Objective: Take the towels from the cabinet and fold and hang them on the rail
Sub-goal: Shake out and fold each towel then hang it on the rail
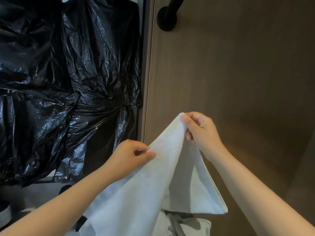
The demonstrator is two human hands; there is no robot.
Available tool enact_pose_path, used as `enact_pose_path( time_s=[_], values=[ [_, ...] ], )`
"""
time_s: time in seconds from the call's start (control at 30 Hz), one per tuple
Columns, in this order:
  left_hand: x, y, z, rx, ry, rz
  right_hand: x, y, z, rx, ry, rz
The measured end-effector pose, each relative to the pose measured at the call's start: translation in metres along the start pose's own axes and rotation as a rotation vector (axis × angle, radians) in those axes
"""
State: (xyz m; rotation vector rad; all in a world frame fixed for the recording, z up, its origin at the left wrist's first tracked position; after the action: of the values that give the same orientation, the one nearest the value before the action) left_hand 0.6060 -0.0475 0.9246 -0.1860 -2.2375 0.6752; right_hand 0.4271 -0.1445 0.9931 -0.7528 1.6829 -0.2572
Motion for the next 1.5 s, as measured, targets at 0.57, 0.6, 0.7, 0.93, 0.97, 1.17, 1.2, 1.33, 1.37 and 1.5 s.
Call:
enact_pose_path(
  time_s=[0.57, 0.6, 0.7, 0.93, 0.97, 1.17, 1.2, 1.33, 1.37, 1.5],
  values=[
    [-0.037, 0.0, 0.0, -0.044, -0.044, -0.165, -0.017, -0.039, -0.076, 0.266, 0.096, -0.032],
    [-0.04, 0.0, 0.0, -0.045, -0.038, -0.173, -0.018, -0.04, -0.08, 0.276, 0.093, -0.036],
    [-0.051, -0.001, -0.001, -0.062, -0.041, -0.204, -0.02, -0.045, -0.094, 0.316, 0.093, -0.044],
    [-0.071, -0.013, -0.017, -0.05, -0.228, -0.19, -0.012, -0.049, -0.121, 0.373, 0.096, -0.009],
    [-0.068, -0.017, -0.023, -0.037, -0.257, -0.164, -0.01, -0.049, -0.124, 0.379, 0.089, -0.001],
    [-0.047, -0.058, -0.081, 0.186, -0.384, -0.014, 0.003, -0.051, -0.144, 0.439, 0.062, 0.047],
    [-0.04, -0.065, -0.09, 0.223, -0.408, 0.007, 0.006, -0.051, -0.148, 0.453, 0.058, 0.062],
    [-0.008, -0.081, -0.124, 0.429, -0.362, 0.072, 0.025, -0.055, -0.161, 0.51, -0.019, 0.173],
    [0.0, -0.083, -0.129, 0.47, -0.343, 0.077, 0.029, -0.056, -0.162, 0.517, -0.032, 0.197],
    [0.019, -0.095, -0.144, 0.59, -0.286, 0.073, 0.037, -0.06, -0.167, 0.555, -0.021, 0.221]
  ],
)
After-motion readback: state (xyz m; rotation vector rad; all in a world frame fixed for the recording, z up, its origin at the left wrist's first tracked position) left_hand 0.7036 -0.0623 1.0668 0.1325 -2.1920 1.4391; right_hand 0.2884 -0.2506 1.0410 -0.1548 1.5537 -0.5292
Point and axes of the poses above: each hand's wrist, its own y-axis away from the middle knuckle, its own z-axis out of the palm, x = y × z, the point moved 8 cm from there along -y, towards the middle knuckle, and after that the axes turned 4 degrees about z, right-handed, at the moved point
